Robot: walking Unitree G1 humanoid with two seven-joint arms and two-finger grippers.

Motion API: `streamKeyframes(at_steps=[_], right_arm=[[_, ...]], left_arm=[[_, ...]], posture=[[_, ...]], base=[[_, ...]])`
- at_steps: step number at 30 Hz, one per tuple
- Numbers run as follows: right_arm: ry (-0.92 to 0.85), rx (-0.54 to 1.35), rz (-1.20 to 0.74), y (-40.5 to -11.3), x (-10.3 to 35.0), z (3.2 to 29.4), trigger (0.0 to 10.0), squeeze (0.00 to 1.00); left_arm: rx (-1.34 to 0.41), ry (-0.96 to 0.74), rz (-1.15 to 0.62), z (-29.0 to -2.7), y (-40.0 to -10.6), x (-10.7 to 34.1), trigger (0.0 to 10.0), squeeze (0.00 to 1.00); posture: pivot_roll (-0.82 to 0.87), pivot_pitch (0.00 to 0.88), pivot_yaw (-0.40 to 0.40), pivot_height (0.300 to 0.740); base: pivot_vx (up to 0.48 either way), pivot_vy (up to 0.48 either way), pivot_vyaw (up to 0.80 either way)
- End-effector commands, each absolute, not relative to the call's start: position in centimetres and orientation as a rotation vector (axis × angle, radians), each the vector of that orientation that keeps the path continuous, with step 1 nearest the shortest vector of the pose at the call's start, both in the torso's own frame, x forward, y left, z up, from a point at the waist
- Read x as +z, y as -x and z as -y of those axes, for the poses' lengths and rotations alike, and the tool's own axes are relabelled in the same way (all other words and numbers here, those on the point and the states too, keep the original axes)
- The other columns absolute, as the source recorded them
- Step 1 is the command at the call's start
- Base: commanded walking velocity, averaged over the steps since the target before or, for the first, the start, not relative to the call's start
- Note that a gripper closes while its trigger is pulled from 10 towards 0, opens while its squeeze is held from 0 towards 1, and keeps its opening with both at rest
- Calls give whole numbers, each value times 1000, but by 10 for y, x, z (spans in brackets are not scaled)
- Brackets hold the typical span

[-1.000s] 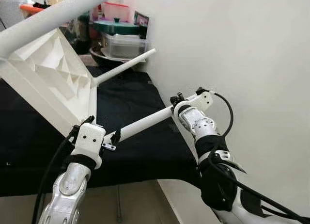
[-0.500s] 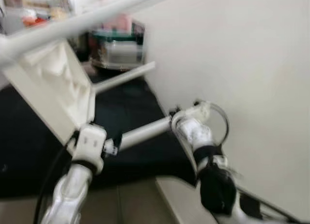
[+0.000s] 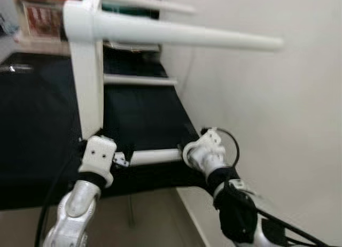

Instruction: Building children table

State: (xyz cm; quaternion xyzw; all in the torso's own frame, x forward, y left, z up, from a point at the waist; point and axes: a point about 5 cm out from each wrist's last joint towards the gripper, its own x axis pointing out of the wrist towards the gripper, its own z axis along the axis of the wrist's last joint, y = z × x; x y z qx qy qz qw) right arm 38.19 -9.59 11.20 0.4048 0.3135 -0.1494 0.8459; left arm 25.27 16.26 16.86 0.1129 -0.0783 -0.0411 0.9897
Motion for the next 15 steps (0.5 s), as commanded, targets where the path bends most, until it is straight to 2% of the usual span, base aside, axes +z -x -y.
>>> streamKeyframes(at_steps=[1,6,15], right_arm=[[-897,-354,-640,-385,116,105,10000,1000],[-956,-367,-626,-389,128,113,10000,1000],[-956,-375,-636,-387,132,125,10000,1000]], left_arm=[[-73,-235,138,-163,-252,165,10000,0],[-68,-230,138,-164,-252,165,10000,0],[-71,-228,139,-163,-253,165,10000,0]], posture=[[164,0,-219,740],[157,0,-219,740],[146,0,-217,740]], base=[[0,0,0],[0,0,0],[0,0,0]])
